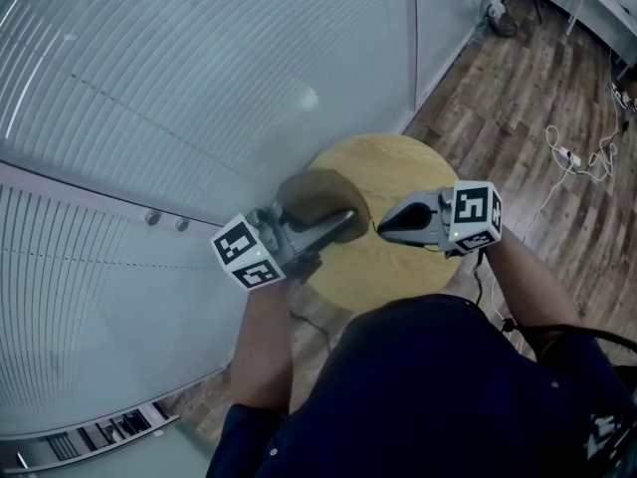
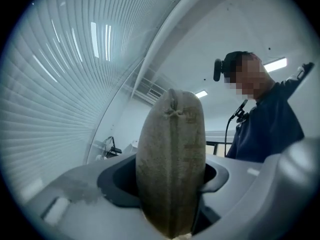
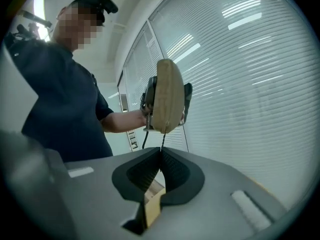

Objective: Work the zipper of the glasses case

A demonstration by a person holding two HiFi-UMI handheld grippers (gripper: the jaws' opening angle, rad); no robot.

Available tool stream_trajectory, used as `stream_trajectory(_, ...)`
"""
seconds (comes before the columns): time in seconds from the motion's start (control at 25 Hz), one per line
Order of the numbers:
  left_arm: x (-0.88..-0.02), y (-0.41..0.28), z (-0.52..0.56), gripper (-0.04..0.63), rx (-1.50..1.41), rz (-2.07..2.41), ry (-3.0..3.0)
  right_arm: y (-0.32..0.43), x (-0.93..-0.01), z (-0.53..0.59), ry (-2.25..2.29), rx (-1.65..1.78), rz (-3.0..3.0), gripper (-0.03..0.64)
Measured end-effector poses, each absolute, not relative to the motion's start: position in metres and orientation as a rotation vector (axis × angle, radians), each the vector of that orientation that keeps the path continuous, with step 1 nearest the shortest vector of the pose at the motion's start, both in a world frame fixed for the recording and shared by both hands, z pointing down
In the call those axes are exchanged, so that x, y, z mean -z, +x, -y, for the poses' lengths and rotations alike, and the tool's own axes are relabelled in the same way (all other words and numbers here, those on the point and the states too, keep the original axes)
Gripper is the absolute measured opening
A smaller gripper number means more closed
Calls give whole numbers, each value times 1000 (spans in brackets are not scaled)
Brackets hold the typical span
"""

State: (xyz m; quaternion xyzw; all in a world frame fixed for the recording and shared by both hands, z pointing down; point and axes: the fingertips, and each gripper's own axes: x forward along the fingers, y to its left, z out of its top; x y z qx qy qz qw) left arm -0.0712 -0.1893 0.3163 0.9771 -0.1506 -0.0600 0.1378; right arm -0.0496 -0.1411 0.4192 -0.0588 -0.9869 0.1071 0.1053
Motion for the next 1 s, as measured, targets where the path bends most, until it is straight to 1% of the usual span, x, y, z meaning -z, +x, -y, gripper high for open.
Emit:
stream_trajectory(0.2,-308,-60,205,298,233,488,2805,-78,-431,131,-210,-244,2894,12)
stream_trajectory(0.44,-306,-46,218,298,260,598,2766,-107,-412,126,-249,-233,2914,12)
stream_trajectory(0.56,-310,-51,221,299,250,685,2771,-110,-413,124,-239,-249,2918,12)
stream_trajectory(0.68,-321,-57,220,301,176,761,2810,-101,-425,127,-148,-250,2899,18)
stream_trajectory(0.72,-329,-59,219,301,133,789,2824,-97,-431,129,-110,-238,2890,41)
stream_trajectory(0.8,-343,-63,218,301,46,839,2840,-87,-440,135,-50,-212,2891,192)
stream_trajectory(0.84,-346,-67,216,302,26,858,2834,-82,-441,139,-9,-206,2889,235)
stream_trajectory(1.0,-360,-86,211,304,58,947,2789,-61,-448,157,140,-217,2887,239)
